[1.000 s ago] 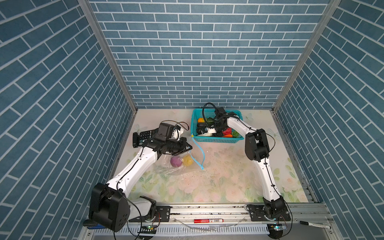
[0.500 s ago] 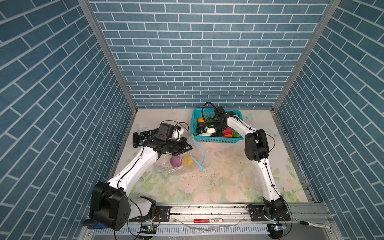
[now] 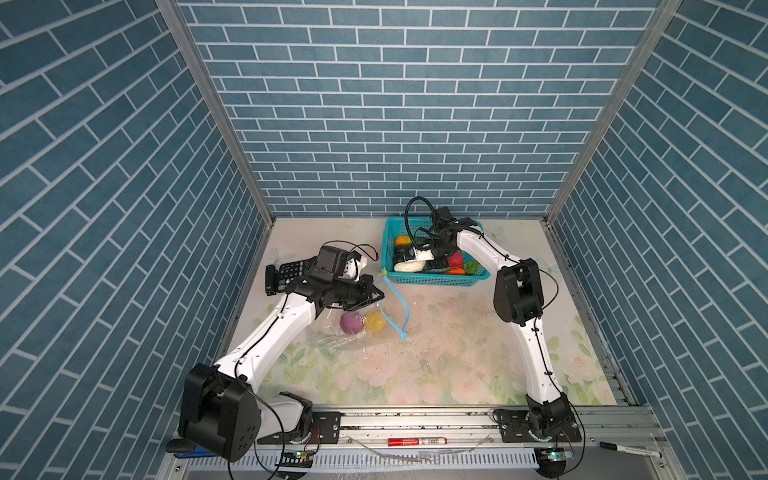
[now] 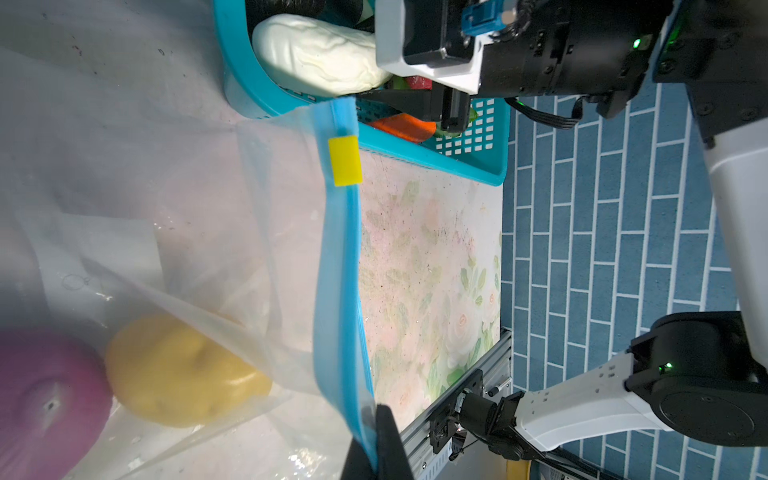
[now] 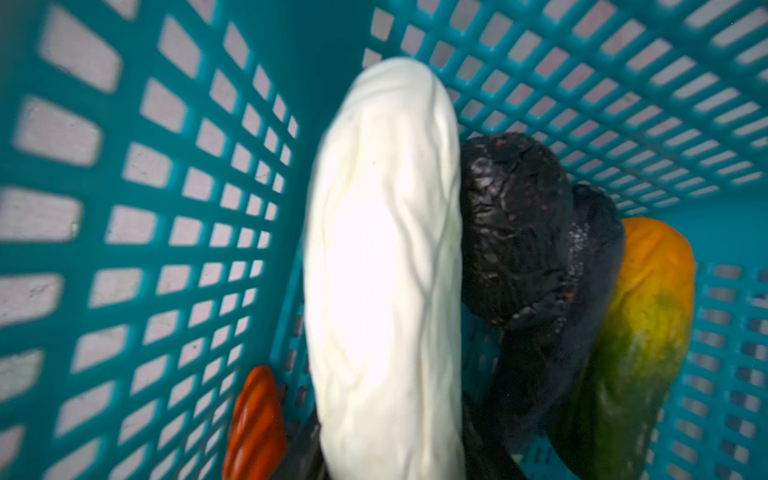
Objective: Place the food in the zip-top bag and seal the zipper
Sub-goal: 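Close the right gripper on the pale green bok choy in the basket, then lift the bok choy with the right gripper toward the bag opening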
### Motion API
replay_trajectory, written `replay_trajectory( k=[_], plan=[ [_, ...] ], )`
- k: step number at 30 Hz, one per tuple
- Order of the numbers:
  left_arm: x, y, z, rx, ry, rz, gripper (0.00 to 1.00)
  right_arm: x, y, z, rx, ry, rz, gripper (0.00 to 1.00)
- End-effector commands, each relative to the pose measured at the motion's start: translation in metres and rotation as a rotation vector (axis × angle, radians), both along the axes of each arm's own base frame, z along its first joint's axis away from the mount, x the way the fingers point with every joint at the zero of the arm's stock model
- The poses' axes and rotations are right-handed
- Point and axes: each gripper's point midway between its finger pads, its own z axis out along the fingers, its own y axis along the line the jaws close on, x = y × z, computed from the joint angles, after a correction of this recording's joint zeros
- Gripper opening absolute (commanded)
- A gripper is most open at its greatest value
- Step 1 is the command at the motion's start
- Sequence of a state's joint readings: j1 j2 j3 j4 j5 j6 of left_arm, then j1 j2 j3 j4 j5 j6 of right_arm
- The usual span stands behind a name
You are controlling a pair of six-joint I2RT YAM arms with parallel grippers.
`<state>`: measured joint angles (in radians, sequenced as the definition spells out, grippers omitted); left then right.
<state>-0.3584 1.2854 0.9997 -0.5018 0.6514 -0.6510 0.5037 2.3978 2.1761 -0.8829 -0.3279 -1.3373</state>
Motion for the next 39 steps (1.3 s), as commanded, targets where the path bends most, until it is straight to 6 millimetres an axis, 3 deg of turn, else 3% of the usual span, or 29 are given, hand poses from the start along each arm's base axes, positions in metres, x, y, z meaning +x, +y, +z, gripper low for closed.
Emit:
replay_trajectory(
  k=[1,13,14,18,27,34,39],
  plan=[
    [0.005,0.002,0.009,0.004,-0.026,0.01,0.0,-0.005,-0.007,0.029,-0.007,-0.024,-0.024,0.44],
    [0.01,0.005,0.009,0.027,0.008,0.042,0.0,-0.01,-0.039,0.061,-0.087,-0.092,-0.091,0.43],
    [0.011,0.005,0.009,0.031,0.014,0.044,0.0,-0.012,-0.043,0.074,-0.086,-0.117,-0.098,0.44],
    [0.015,0.005,0.01,0.044,0.021,0.048,0.0,-0.021,-0.058,0.086,-0.12,-0.14,-0.13,0.43],
    [0.028,-0.001,0.021,0.036,0.011,0.043,0.0,-0.066,-0.07,0.11,-0.148,-0.19,-0.158,0.44],
    [0.031,-0.006,0.025,0.016,-0.001,0.031,0.0,-0.108,-0.061,0.123,-0.146,-0.214,-0.152,0.44],
    [0.03,-0.007,0.026,0.014,-0.005,0.027,0.0,-0.126,-0.05,0.124,-0.168,-0.238,-0.111,0.44]
  ],
)
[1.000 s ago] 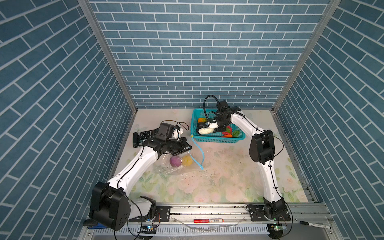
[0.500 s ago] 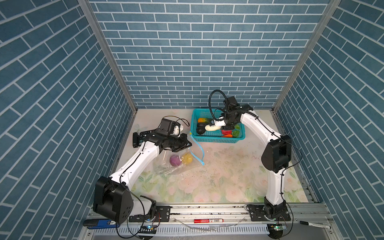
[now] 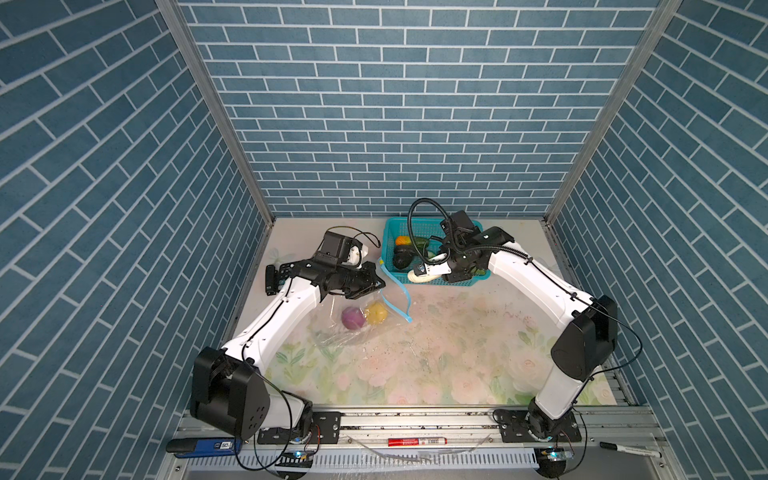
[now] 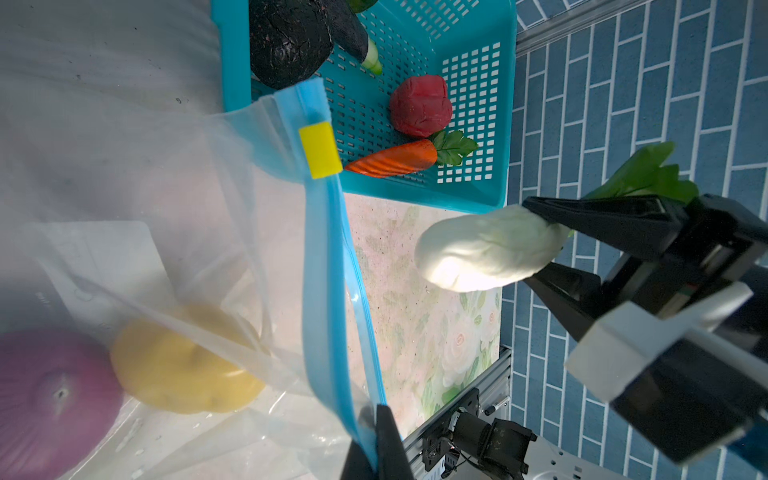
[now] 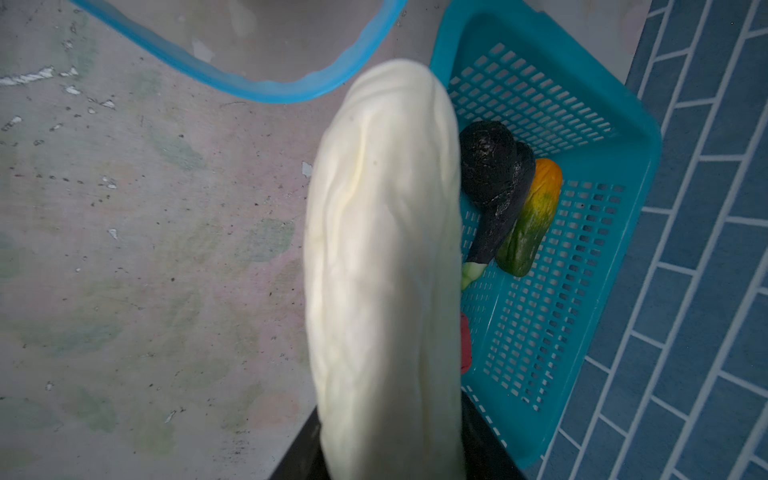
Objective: Place the food in the zip-top bag and seal the zipper
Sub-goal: 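Lift the bok choy with the right gripper toward the bag opening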
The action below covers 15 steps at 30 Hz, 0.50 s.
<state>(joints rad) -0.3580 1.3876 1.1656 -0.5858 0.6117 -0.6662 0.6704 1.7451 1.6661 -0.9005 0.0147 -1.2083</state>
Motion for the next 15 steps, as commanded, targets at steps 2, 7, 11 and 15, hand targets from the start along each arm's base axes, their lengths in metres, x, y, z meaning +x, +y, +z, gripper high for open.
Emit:
replay_trajectory(
  k=[2,7,11,15],
  plan=[
    [0.003,-0.004,0.01,-0.017,-0.026,-0.011,0.0,-0.015,0.004,0.004,-0.023,-0.023,-0.001,0.44],
    [0.003,-0.006,0.014,-0.024,-0.035,-0.021,0.0,-0.026,0.016,0.008,-0.04,-0.05,0.041,0.44],
    [0.005,-0.007,0.017,-0.025,-0.043,-0.021,0.0,-0.036,0.029,0.007,-0.056,-0.066,0.089,0.44],
    [0.007,-0.01,0.018,-0.026,-0.044,-0.024,0.0,-0.04,0.042,0.005,-0.063,-0.084,0.13,0.44]
  ],
)
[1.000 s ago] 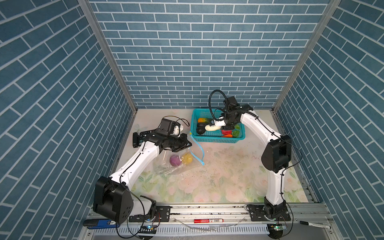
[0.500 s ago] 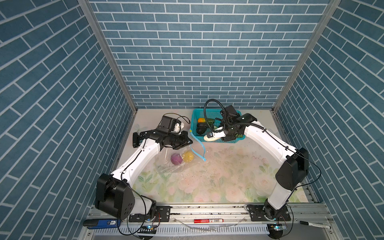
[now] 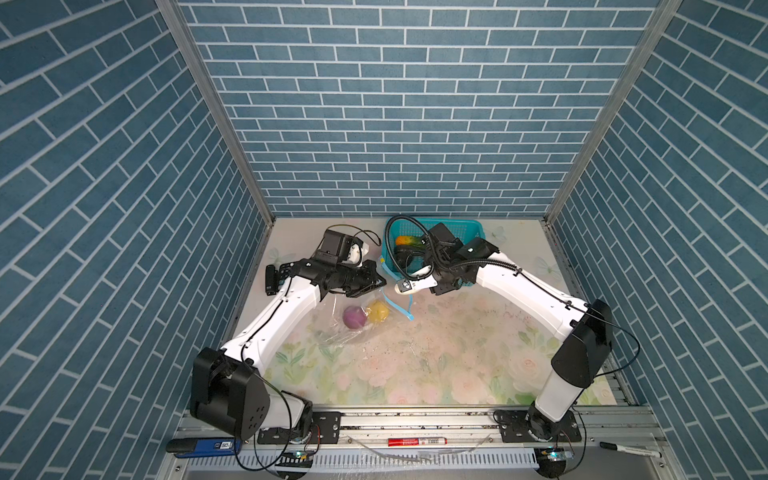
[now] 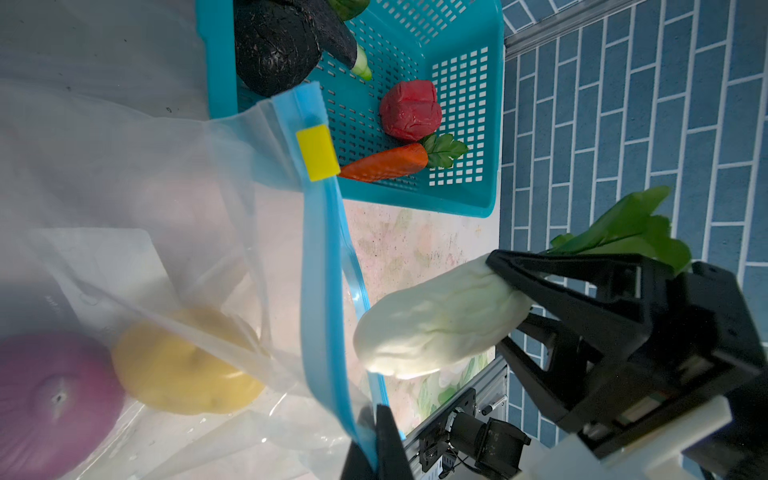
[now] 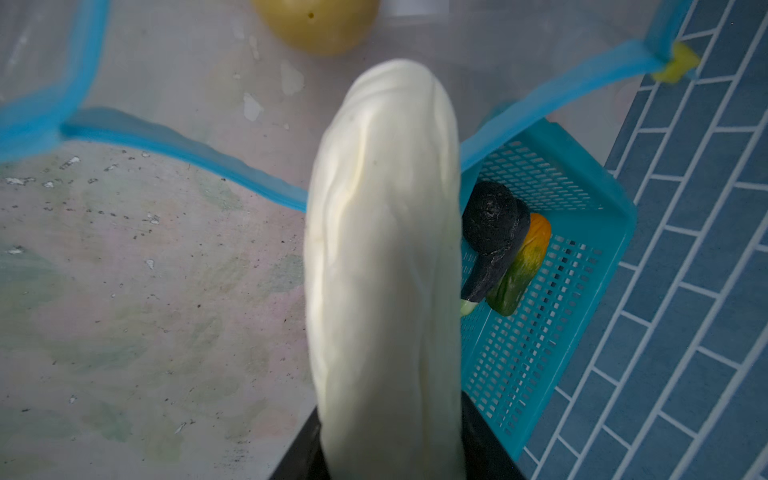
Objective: Place the food in the zip-top bag and seal the zipper
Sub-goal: 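Lift the bok choy with the right gripper toward the bag opening, then lower the bok choy into the bag mouth and open the right gripper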
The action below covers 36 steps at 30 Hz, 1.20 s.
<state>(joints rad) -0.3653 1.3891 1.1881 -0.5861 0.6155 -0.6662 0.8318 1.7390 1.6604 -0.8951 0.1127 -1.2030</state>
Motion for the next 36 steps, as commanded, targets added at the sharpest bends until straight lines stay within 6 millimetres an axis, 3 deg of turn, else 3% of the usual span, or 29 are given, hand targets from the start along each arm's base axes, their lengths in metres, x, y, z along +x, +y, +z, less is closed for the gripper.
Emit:
replay_trajectory(
  k=[1,8,18,36],
  plan=[
    [0.006,-0.007,0.009,-0.015,-0.023,-0.018,0.0,-0.005,0.007,0.002,-0.003,-0.029,0.028,0.44],
    [0.006,-0.011,0.01,-0.021,-0.032,-0.022,0.0,-0.003,0.036,-0.006,0.002,-0.051,0.101,0.44],
    [0.005,-0.014,0.011,-0.028,-0.031,-0.022,0.0,-0.009,0.064,-0.02,0.025,-0.032,0.161,0.46],
    [0.001,-0.016,0.008,-0.036,-0.033,-0.023,0.0,-0.017,0.092,-0.021,0.103,0.011,0.196,0.46]
  ],
)
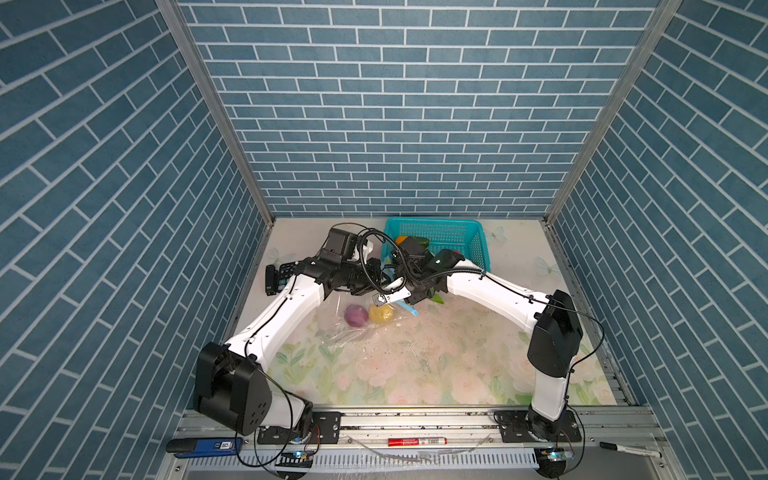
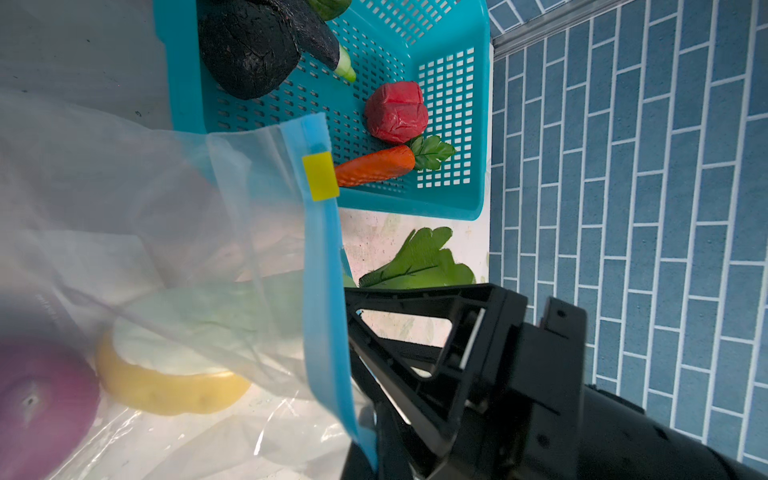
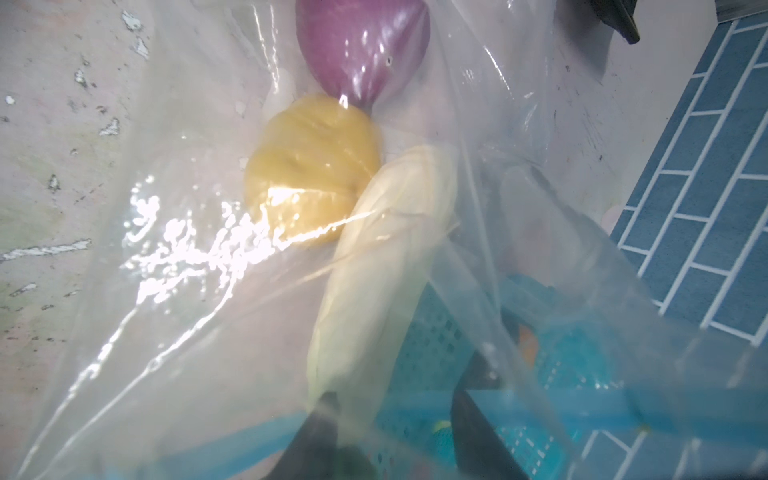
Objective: Place the food in the zip-top bag and seal the zipper
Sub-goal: 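Lower the bok choy into the bag mouth and open the right gripper, then raise the right gripper out of the bag toward the basket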
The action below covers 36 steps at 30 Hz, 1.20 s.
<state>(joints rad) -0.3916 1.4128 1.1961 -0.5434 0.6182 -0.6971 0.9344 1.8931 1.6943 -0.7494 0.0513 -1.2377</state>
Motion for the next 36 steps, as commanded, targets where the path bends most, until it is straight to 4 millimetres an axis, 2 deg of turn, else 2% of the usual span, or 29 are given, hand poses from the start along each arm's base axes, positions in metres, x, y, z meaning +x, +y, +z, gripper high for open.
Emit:
replay_trajectory(
  k=[1,7,15,21,26,29,32,36],
  plan=[
    [-0.002,-0.004,0.007,-0.015,-0.032,-0.015,0.0,-0.006,0.017,0.018,0.072,0.004,0.034,0.46],
    [-0.001,-0.004,0.003,-0.012,-0.033,-0.016,0.0,-0.006,0.009,0.042,0.172,-0.01,-0.008,0.49],
    [0.002,-0.005,0.006,-0.022,-0.047,-0.018,0.0,0.003,-0.019,0.067,0.334,-0.081,-0.182,0.54],
    [0.002,-0.006,0.01,-0.04,-0.062,-0.02,0.0,-0.006,-0.036,0.091,0.557,0.039,-0.367,0.58],
    [0.002,-0.01,0.023,-0.086,-0.097,-0.024,0.0,-0.005,-0.045,0.103,0.657,0.2,-0.507,0.58],
    [0.001,-0.011,0.034,-0.109,-0.12,-0.028,0.0,0.006,-0.053,0.112,0.695,0.282,-0.633,0.55],
    [0.001,-0.008,0.045,-0.13,-0.148,-0.017,0.0,0.018,-0.065,0.12,0.748,0.327,-0.837,0.52],
    [0.003,-0.006,0.055,-0.183,-0.178,0.006,0.0,0.017,-0.082,0.117,0.811,0.441,-1.123,0.53]
  ],
)
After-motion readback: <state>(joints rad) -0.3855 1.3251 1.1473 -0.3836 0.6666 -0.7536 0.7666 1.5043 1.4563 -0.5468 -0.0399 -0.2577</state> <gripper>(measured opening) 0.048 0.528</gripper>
